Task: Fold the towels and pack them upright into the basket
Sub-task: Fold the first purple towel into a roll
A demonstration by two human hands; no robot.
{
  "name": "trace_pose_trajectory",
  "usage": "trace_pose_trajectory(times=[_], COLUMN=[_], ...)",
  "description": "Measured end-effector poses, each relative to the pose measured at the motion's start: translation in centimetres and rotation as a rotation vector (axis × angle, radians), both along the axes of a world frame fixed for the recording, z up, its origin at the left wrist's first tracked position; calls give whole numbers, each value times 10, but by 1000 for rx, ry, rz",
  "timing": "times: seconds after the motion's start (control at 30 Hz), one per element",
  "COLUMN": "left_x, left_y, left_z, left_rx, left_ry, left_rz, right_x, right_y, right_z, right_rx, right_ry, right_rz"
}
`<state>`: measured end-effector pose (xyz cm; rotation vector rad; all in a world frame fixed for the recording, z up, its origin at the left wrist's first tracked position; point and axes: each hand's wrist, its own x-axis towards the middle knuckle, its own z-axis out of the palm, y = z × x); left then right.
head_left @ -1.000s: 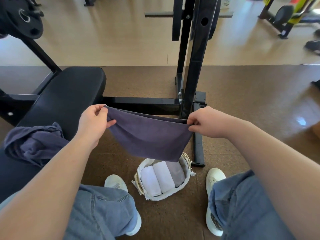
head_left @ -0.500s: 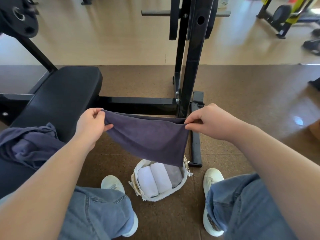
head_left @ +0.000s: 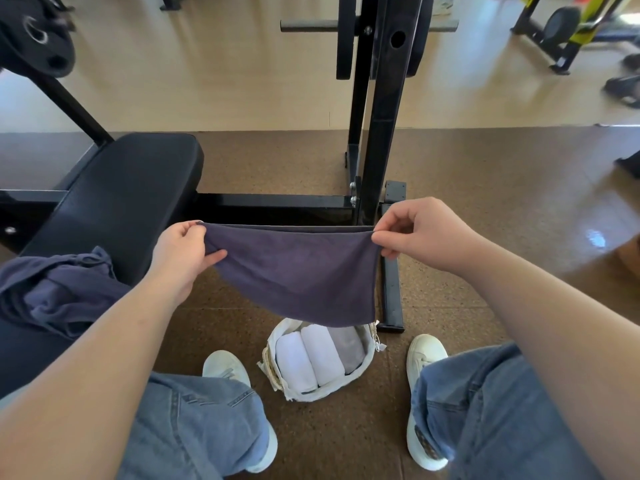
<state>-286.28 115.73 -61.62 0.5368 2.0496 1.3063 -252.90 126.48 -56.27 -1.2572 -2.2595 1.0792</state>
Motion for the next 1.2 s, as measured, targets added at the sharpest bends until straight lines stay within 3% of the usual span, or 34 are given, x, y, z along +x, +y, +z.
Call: trace_pose_trajectory(times=[0.33, 0.73, 0.93, 1.1, 1.2], left_x=[2, 4, 9, 15, 12], left_y=[-3, -7, -12, -11, -13], left_z=[6, 10, 12, 9, 9], left_rx=[72, 187, 80, 52, 27], left_ry=[-87, 77, 37, 271, 317], left_rz=[49, -22, -296, -288, -274], right_x=[-1, 0, 0, -3, -5], right_y=[3, 13, 18, 17, 16], right_z=[-3, -17, -20, -33, -35], right_rx=[-49, 127, -227, -16, -57], right_ry=[150, -241, 98, -68, -260], right_rz=[-134, -160, -339, -327, -205])
